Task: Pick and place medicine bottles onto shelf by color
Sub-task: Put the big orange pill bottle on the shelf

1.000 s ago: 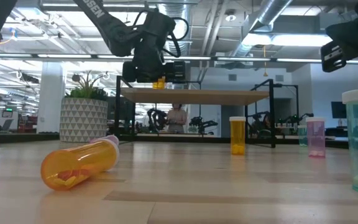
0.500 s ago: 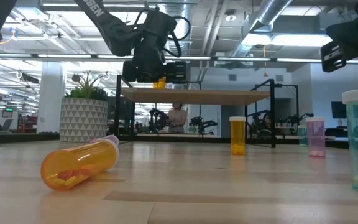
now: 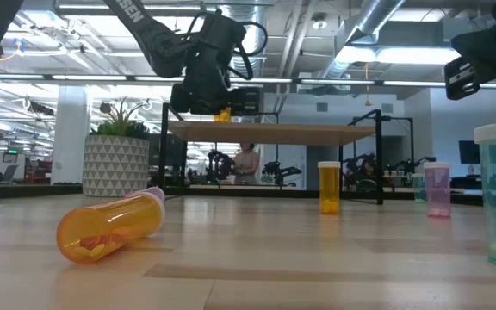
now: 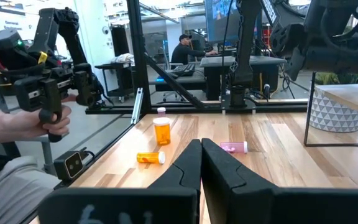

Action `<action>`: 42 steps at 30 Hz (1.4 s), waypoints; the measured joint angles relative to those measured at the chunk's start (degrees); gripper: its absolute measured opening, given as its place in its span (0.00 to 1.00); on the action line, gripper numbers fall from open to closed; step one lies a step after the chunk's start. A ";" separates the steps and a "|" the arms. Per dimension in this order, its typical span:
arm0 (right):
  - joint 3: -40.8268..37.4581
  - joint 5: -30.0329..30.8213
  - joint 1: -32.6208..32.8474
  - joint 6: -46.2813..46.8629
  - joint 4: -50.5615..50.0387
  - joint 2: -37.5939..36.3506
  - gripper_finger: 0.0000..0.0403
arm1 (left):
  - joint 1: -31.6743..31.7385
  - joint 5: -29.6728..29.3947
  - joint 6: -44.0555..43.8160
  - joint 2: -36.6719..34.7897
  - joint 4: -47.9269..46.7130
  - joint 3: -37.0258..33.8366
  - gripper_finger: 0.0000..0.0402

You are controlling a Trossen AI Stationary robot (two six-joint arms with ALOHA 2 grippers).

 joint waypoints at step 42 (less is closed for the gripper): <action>0.00 0.00 0.00 0.00 -0.01 -0.02 0.08 | -3.00 -2.32 24.14 -0.68 -0.65 0.17 0.54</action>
